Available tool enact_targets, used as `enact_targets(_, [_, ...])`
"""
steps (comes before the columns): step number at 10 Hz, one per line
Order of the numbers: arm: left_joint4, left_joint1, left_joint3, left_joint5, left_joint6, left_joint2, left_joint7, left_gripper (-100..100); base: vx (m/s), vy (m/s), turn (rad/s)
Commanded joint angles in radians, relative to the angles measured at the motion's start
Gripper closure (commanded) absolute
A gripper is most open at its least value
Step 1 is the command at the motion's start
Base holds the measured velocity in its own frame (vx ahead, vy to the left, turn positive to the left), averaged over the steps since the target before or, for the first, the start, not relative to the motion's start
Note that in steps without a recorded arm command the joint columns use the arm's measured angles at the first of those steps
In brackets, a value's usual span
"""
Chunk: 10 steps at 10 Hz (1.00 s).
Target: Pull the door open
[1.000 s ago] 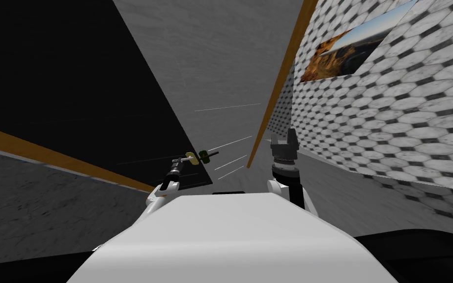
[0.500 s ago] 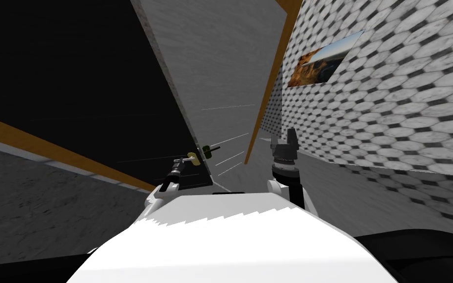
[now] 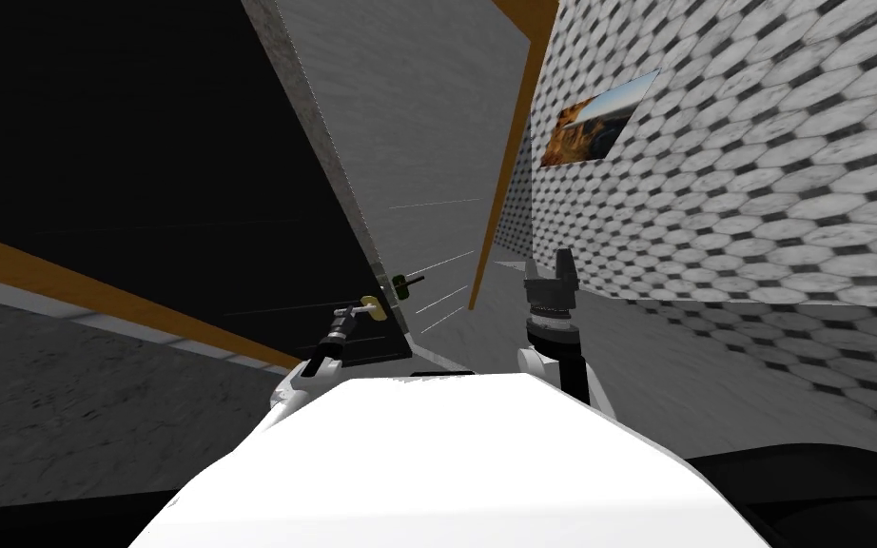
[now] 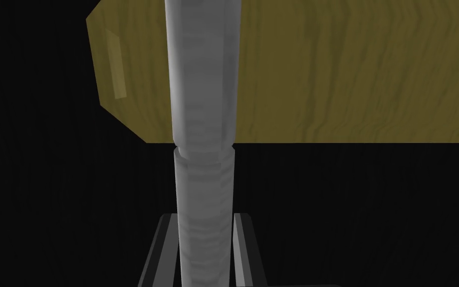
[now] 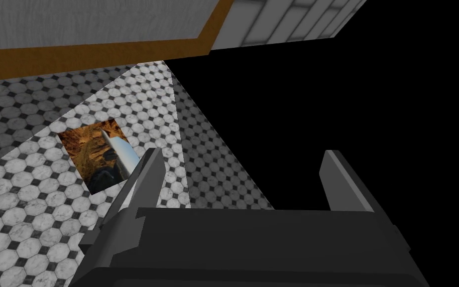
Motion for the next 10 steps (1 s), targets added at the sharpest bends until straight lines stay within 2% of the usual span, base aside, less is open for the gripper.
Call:
enact_targets(1, [-0.015,0.023,-0.029,-0.003,-0.025,0.008,0.016,100,-0.188,0.086,-0.123])
enact_targets(5, [-0.041,0.064,-0.070,-0.004,-0.071,0.047,0.055,100,-0.210,0.084,-0.137])
enact_targets(6, [-0.027,0.055,-0.054,-0.001,-0.061,0.049,0.050,100,-0.091,0.039,-0.021])
enact_targets(7, [-0.028,0.076,-0.070,-0.001,-0.092,0.068,0.067,100,-0.172,0.047,-0.154])
enact_targets(10, [-0.034,0.107,-0.092,-0.001,-0.140,0.099,0.092,100,-0.240,0.073,-0.150])
